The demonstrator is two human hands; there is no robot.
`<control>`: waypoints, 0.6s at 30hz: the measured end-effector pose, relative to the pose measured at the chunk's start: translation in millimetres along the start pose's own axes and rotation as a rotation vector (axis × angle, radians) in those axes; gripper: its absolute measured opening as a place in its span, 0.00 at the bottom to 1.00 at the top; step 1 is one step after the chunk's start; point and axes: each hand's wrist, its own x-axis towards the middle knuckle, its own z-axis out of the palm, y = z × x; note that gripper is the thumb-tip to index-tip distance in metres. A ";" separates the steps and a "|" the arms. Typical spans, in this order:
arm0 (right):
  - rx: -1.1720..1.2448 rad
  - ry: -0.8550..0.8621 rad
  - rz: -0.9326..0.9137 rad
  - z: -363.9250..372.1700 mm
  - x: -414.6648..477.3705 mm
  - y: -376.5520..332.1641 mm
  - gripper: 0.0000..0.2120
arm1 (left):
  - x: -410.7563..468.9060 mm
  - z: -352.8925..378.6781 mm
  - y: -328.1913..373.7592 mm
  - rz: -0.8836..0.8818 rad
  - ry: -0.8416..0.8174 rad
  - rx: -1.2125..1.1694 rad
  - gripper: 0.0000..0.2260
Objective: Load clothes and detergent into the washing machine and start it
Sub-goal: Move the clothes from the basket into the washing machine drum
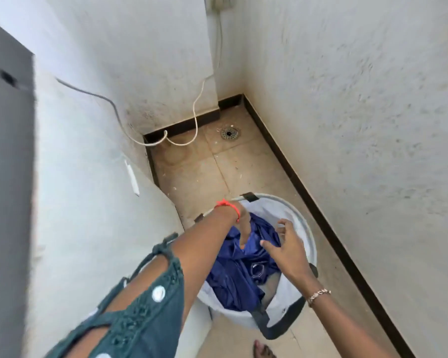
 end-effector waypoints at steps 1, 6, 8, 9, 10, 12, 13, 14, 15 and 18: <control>-0.034 -0.036 0.000 8.7 10.9 22.4 0.32 | 30.4 21.7 -3.9 -0.018 0.023 0.012 0.43; -0.317 -0.232 -0.033 50.4 41.4 116.9 0.45 | 138.3 118.6 -20.9 -0.043 0.176 -0.115 0.56; -0.417 -0.256 -0.036 63.6 52.0 142.6 0.50 | 167.2 144.8 -21.0 -0.057 0.246 -0.156 0.59; -0.454 -0.259 -0.036 69.6 57.9 151.9 0.52 | 179.0 155.7 -20.8 -0.068 0.272 -0.149 0.60; -0.490 -0.260 -0.036 75.2 65.4 160.6 0.53 | 189.8 164.9 -20.3 -0.082 0.291 -0.131 0.61; -0.530 -0.253 -0.029 84.2 83.9 171.2 0.55 | 208.4 178.0 -20.3 -0.112 0.357 -0.083 0.62; -0.550 -0.238 -0.036 88.6 93.8 174.9 0.56 | 216.1 181.9 -20.6 -0.123 0.397 -0.064 0.62; -0.581 -0.219 -0.057 92.3 103.2 178.2 0.56 | 222.9 183.9 -20.5 -0.131 0.436 -0.056 0.62; -0.619 -0.204 -0.078 95.9 112.6 181.2 0.57 | 229.1 184.8 -20.7 -0.137 0.474 -0.058 0.62; -0.723 -0.191 -0.096 106.1 137.7 188.9 0.60 | 242.8 182.3 -22.2 -0.164 0.609 -0.025 0.62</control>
